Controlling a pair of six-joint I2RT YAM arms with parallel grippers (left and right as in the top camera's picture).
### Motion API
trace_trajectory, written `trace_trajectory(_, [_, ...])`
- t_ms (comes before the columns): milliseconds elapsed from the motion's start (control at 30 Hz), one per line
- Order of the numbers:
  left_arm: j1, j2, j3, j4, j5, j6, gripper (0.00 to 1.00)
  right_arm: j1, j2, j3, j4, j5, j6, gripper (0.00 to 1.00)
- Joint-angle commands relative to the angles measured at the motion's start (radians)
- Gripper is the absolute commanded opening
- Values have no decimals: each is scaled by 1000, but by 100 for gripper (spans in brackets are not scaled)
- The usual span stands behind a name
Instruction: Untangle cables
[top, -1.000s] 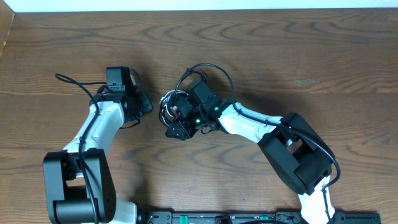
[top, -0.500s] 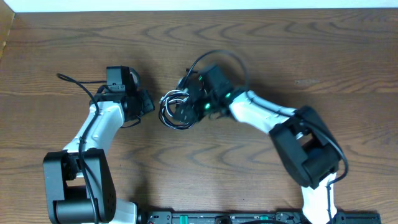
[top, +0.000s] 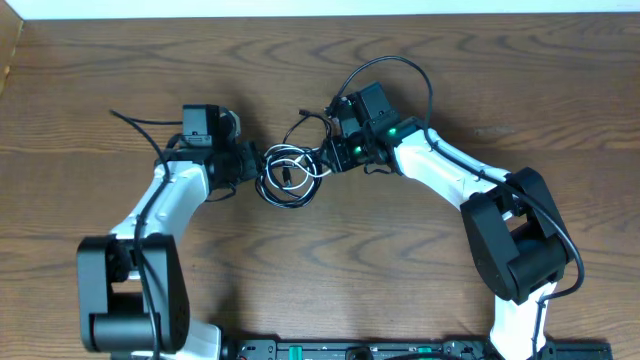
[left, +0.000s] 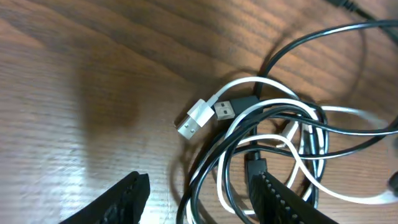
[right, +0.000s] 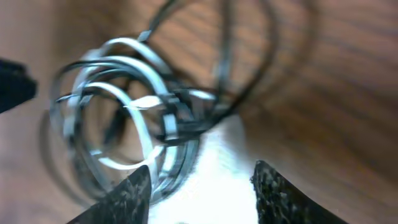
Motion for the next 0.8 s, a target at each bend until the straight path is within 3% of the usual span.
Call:
trace_trajectory(0, [-19,52,-6,10,14,16,57,6,-8,6,8,135,8,54])
trace_trajectory(367, [-56,97,-6,11,11,16,56,74,67,6,142,132,78,63])
trace_trajectory(500, [-55,126,-6,12,11,16,56,103,97,6,205,133,78,63])
trace_trajectory(533, [-56,127,-6,12,11,16,54,108,105,6,227,136,77,59])
trace_trajectory(600, [-55,124,-4,16,13,16,38,109,105,6,271,136,74,44])
trace_trajectory(667, [-55,119,5,13,16,16,24,108,98,7,342,129,67,9])
trace_trajectory(700, [-55,115,9,10,16,16,22,105,92,7,376,119,67,3])
trace_trajectory(767, [-55,101,13,7,15,17,19,96,69,7,455,72,67,1])
